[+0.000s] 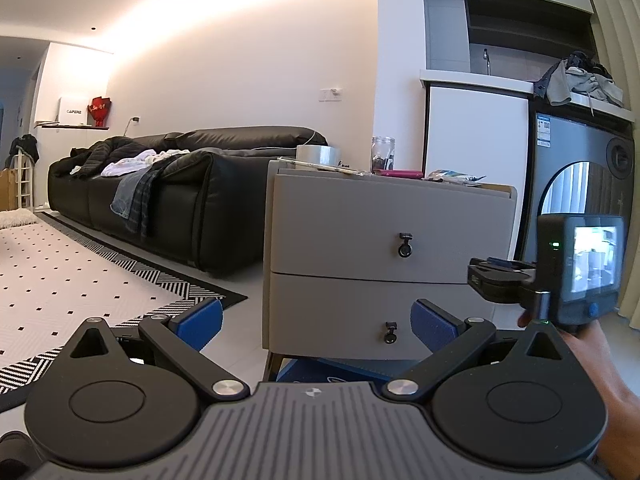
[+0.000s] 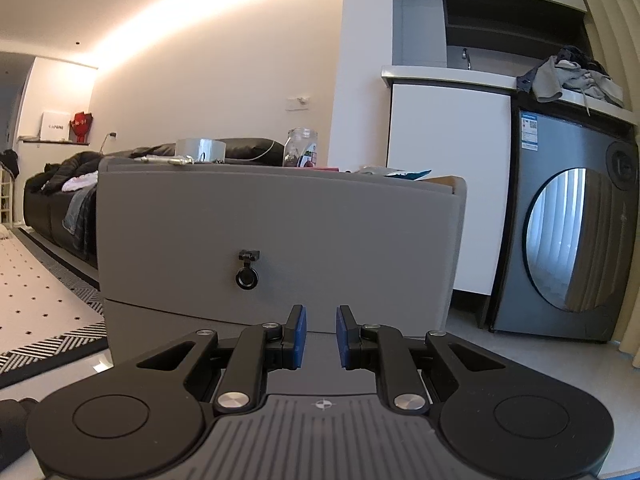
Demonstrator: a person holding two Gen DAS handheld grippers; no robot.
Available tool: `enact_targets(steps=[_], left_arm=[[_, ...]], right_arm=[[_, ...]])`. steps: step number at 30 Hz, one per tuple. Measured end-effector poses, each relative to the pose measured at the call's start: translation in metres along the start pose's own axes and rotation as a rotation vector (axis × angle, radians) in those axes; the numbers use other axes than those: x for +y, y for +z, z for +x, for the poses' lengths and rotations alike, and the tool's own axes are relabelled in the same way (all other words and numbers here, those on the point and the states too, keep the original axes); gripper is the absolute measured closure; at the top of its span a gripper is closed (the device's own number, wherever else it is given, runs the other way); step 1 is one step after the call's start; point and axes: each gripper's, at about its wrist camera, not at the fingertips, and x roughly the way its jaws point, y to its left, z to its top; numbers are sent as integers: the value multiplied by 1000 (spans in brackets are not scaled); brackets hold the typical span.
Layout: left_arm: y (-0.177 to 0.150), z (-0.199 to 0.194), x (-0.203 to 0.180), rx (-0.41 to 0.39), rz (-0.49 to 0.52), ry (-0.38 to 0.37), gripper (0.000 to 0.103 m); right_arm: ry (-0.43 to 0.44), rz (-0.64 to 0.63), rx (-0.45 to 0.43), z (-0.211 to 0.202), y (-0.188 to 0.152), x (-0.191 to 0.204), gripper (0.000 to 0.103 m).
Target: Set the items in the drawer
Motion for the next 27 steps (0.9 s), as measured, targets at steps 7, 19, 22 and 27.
enact_targets(steps=[7,19,22,27], left_arm=[[-1,-1,-1,2,2,-4,0],[1,-8,-4,-12,24,11,0],[2,-9,-5,-15,21,11,0],[5,-12,-7,-19,20,10,0]], right_arm=[[27,25,-21,-25,3,-10,84],[135,89,-94,-80,17,-29,84],[142,73,-123,-96,18,-29,84],[175,68,-138,-114,18,-27,84]])
